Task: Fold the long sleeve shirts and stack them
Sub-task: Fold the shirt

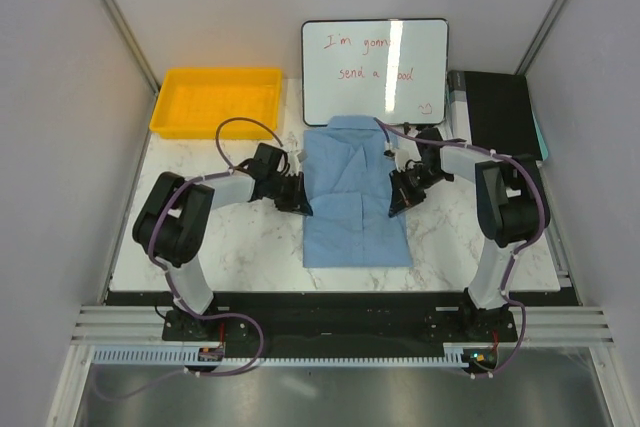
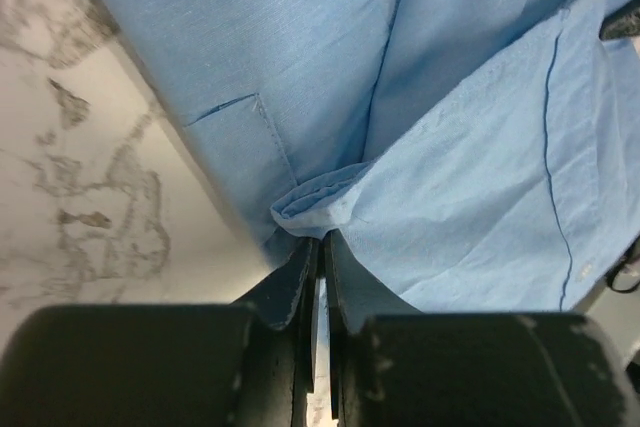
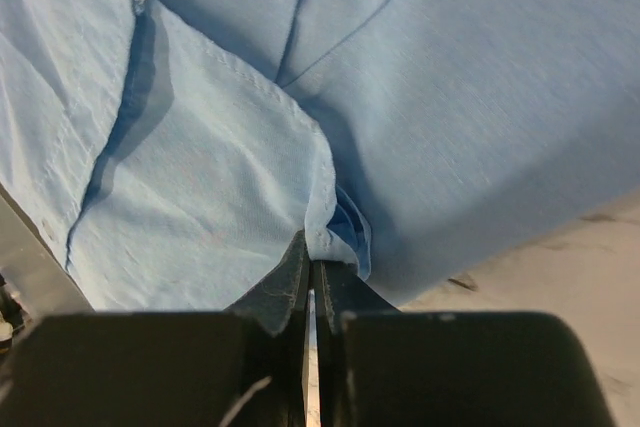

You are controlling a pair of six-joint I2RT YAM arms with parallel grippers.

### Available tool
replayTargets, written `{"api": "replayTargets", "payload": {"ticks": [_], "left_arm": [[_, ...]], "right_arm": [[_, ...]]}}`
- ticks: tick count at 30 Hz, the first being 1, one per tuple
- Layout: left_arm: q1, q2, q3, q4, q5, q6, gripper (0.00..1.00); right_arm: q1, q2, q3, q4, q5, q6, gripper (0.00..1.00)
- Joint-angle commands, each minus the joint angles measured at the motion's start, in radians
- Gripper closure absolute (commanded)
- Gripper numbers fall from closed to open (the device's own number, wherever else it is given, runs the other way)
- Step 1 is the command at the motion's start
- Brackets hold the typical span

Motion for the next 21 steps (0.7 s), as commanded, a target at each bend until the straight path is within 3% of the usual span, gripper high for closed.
{"api": "replayTargets", "payload": {"ticks": [1,6,7,9,10,13,14,17,19,20,21], "left_arm": [[0.016,0.022,0.075,-0.081,-0.077,0.161,0.89],[0.067,-0.027,0.078,-0.087,0.057,0.146,0.77],[0.079,-0.051,0.059,-0.069,0.115,0.112,0.68],[0.120,-0.134,0.009,-0.041,0.152,0.091,0.61],[0.136,-0.160,0.000,-0.043,0.191,0.089,0.54],[0.190,-0.261,-0.008,-0.076,0.235,0.107,0.45],[0.200,-0.289,-0.020,-0.079,0.257,0.109,0.43],[0.205,-0.433,-0.057,-0.081,0.323,0.091,0.27],[0.173,-0.507,-0.095,-0.070,0.346,0.025,0.25],[0.155,-0.519,-0.113,-0.058,0.355,-0.006,0.25],[0.107,-0.529,-0.135,-0.046,0.367,-0.041,0.26]], "right_arm": [[0.055,-0.038,-0.060,0.046,-0.016,0.047,0.95],[0.053,-0.081,-0.034,0.043,0.030,0.062,0.91],[0.043,-0.098,-0.023,0.032,0.027,0.064,0.86],[0.037,-0.122,-0.002,-0.011,0.015,0.064,0.76],[0.031,-0.157,-0.002,-0.022,-0.008,0.069,0.67],[0.019,-0.254,-0.014,-0.052,0.009,0.092,0.43],[0.011,-0.277,-0.014,-0.062,0.024,0.092,0.41],[-0.035,-0.371,0.000,-0.091,0.072,0.081,0.22],[-0.047,-0.427,0.001,-0.100,0.045,0.085,0.20],[-0.047,-0.443,-0.006,-0.091,-0.041,0.102,0.20],[-0.043,-0.458,-0.040,-0.074,-0.098,0.193,0.21]]}}
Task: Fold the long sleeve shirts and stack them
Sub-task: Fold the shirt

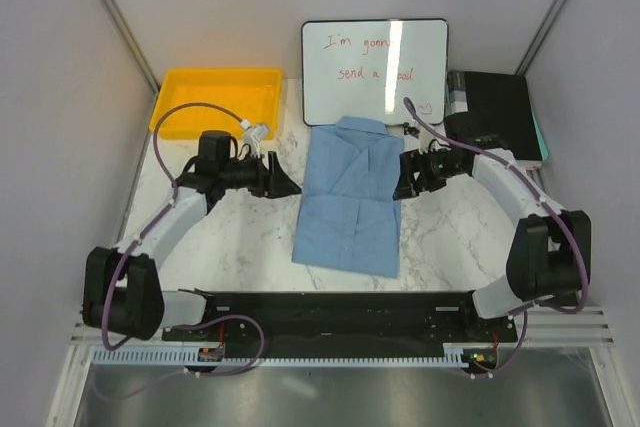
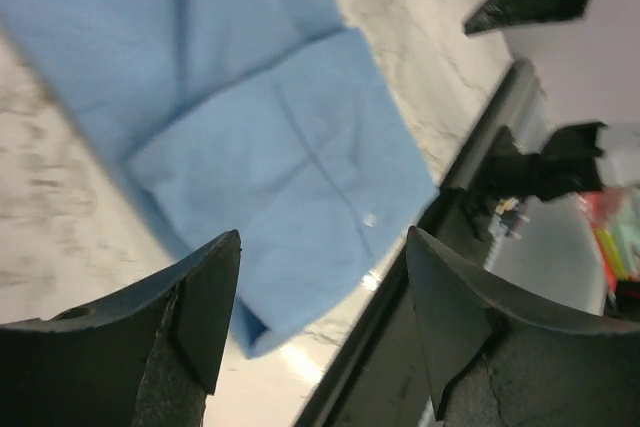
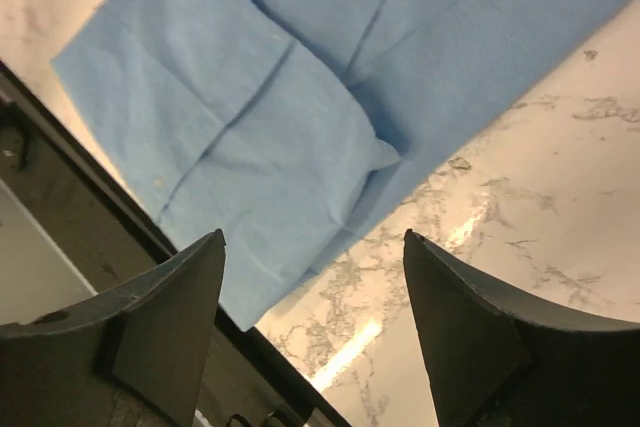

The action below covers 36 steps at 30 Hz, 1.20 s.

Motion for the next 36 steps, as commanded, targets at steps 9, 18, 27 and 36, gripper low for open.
{"api": "replayTargets", "payload": {"ticks": [9,18,27,36], "left_arm": [[-0.336,0.020,-0.314,0.426,0.126,-0.530,0.28],[-0.316,0.282,-0.303,0.423,-0.047,-0.548,0.29],[-0.225,0.252,-0.357,0.384,0.039,-0.512,0.30],[-0.238,0.139,-0.199,0.544,0.146,-0.381,0.24]], "right_arm": [[0.250,-0.177,-0.383,0.538,-0.353,0.634,0.16],[0.281,0.132,-0.412,0.574,-0.292,0.597,0.18],[0.233,0.121,-0.319,0.295,-0.264,0.319,0.22],[0.226,-0.034,-0.251,0.422,-0.300,0.305,0.18]]}}
